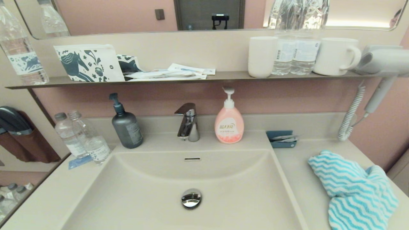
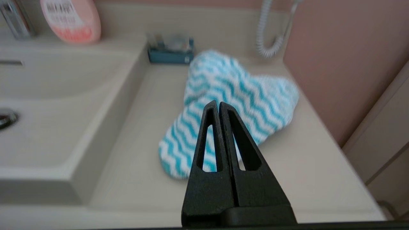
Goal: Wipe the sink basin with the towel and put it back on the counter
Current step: Pick up the cloth
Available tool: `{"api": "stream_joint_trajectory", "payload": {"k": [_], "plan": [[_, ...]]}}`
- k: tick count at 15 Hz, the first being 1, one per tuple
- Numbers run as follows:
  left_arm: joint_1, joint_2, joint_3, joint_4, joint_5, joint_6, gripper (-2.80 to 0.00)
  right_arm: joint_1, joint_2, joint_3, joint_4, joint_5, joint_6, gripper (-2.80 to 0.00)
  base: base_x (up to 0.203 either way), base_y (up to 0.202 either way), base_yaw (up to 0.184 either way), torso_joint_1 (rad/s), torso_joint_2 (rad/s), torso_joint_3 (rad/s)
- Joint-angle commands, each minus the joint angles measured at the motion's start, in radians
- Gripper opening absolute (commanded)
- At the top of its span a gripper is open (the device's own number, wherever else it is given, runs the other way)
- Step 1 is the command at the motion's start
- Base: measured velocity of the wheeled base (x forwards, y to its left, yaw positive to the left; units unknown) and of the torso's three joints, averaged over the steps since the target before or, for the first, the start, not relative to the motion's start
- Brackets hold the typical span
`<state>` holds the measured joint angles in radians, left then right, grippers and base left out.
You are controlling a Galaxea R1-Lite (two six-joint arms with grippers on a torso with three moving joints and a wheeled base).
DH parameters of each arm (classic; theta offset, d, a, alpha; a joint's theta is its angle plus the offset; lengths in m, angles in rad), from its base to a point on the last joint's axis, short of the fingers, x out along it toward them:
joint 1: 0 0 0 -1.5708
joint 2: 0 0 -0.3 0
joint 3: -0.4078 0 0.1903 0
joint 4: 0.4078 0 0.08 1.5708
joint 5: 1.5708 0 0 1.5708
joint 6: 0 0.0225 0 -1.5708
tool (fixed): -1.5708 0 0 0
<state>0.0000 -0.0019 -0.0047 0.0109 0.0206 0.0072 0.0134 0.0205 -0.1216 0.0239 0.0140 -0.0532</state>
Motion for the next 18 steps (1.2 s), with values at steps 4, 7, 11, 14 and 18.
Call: {"api": "stream_joint_trajectory", "payload": {"k": [4,7,11,14,18], "plan": [[0.0,0.002,0.0,0.0,0.001,0.0,-2.8,0.003,0.321,-0.289,0.001,-0.049,0.002,-2.8,0.0,0.0,0.0,0.0,0.0,0.0],[0.0,0.002,0.0,0.0,0.001,0.0,-2.8,0.001,0.6,-0.458,0.001,-0.162,0.002,-2.8,0.0,0.0,0.0,0.0,0.0,0.0],[0.0,0.002,0.0,0.0,0.001,0.0,-2.8,-0.122,1.013,-0.732,0.012,-0.244,-0.047,-2.8,0.0,0.0,0.0,0.0,0.0,0.0],[0.001,0.002,0.0,0.0,0.001,0.0,-2.8,-0.249,1.243,-0.868,0.083,-0.265,-0.151,-2.8,0.0,0.0,0.0,0.0,0.0,0.0],[0.0,0.002,0.0,0.0,0.001,-0.001,-2.8,-0.289,1.302,-0.954,0.567,-0.269,-0.438,-2.8,0.0,0.0,0.0,0.0,0.0,0.0]]}}
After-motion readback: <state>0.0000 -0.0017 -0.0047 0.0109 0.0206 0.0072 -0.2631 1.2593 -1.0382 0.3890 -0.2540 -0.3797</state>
